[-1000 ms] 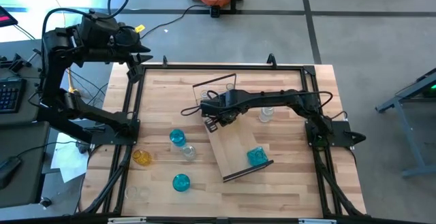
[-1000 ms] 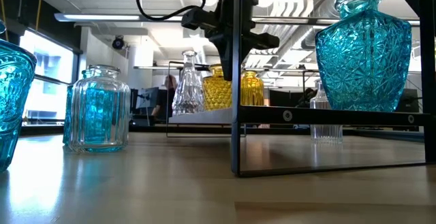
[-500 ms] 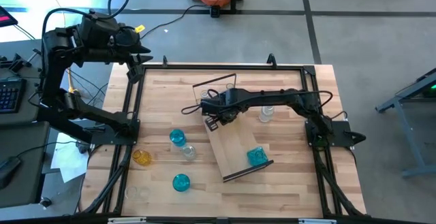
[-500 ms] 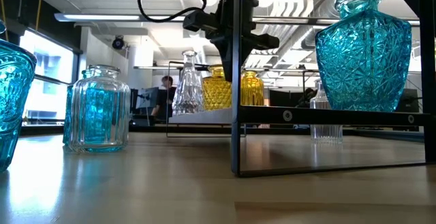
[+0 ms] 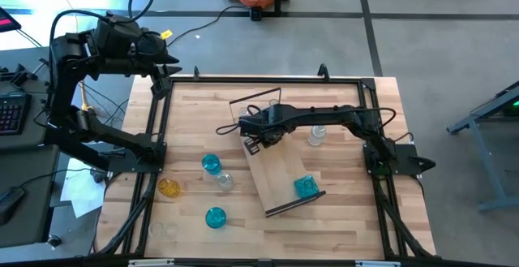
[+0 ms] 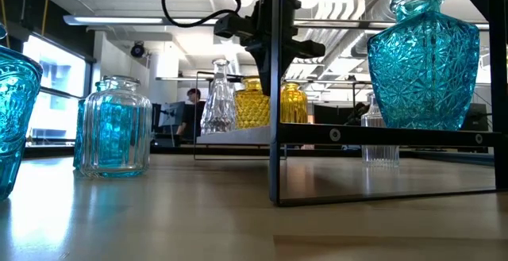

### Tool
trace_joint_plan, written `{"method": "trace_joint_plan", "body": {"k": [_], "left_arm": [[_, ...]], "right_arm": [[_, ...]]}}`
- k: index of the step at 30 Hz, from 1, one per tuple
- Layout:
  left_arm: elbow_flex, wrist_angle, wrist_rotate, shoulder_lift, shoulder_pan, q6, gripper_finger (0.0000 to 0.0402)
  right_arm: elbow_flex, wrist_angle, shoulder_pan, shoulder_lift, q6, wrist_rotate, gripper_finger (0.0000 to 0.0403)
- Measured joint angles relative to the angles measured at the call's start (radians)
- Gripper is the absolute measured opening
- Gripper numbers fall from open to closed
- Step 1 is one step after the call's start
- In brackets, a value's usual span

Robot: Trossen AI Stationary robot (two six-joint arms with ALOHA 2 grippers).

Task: Sort vases onto shelf
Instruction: Put the yellow crystal vase on the shelf aligned with the other yellow crystal vase, then put the yellow crystal vase on the shelf aligned with the other yellow crystal vases

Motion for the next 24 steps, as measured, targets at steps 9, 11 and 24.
{"method": "trace_joint_plan", "body": {"k": [9, 11, 24], "left_arm": [[0.000, -0.008, 0.000, -0.002, 0.000, 0.012, 0.0102], [0.000, -0.012, 0.000, -0.002, 0.000, 0.022, 0.0102], [0.000, -0.019, 0.059, -0.002, 0.000, 0.045, 0.0102]], "right_arm": [[0.032, -0.023, 0.059, -0.001, 0.050, -0.064, 0.0000], [0.062, -0.037, 0.079, -0.002, 0.061, -0.064, 0.0000], [0.264, -0.026, 0.132, -0.108, -0.028, 0.278, 0.0000]]}}
